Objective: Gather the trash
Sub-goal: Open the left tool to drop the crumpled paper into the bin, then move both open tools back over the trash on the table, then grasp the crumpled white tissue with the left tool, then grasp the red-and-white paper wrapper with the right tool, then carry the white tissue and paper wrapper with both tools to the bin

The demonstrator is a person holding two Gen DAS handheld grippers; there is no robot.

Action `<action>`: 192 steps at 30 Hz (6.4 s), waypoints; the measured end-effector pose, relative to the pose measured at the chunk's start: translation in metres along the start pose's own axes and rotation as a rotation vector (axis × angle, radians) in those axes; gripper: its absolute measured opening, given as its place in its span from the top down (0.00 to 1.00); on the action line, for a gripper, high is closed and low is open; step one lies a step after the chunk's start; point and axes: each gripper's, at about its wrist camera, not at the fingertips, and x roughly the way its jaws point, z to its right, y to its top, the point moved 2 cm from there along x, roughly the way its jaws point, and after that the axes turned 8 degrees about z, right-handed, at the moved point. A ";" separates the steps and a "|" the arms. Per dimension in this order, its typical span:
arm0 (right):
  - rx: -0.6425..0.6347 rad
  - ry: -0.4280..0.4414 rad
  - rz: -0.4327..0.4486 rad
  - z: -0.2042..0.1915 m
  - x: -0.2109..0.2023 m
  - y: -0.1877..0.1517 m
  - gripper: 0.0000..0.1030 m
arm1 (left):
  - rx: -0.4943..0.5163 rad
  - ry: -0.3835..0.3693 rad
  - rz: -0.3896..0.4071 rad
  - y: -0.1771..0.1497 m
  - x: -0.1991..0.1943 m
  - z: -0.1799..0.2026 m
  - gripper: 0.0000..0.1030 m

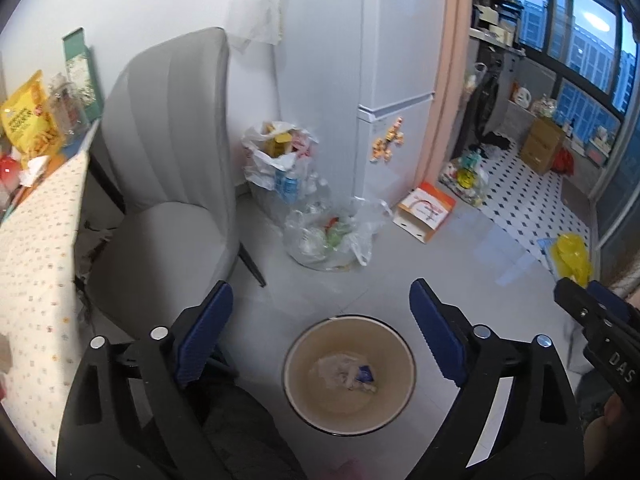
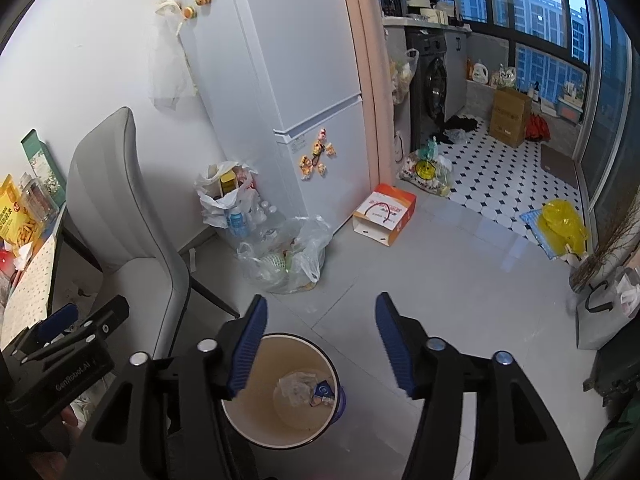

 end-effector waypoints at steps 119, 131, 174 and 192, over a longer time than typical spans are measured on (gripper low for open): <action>-0.804 0.683 -0.104 -0.512 -0.180 -0.218 0.29 | -0.685 0.743 -0.021 -0.230 -0.255 -0.497 0.83; -0.831 0.680 -0.165 -0.531 -0.162 -0.235 0.77 | -0.691 0.731 -0.048 -0.235 -0.244 -0.506 0.82; -0.563 0.511 0.034 -0.362 -0.163 -0.093 0.84 | -0.403 0.457 0.115 -0.096 -0.189 -0.330 0.82; -0.405 0.281 0.059 -0.249 -0.115 -0.034 0.84 | -0.238 0.282 0.102 -0.042 -0.127 -0.220 0.82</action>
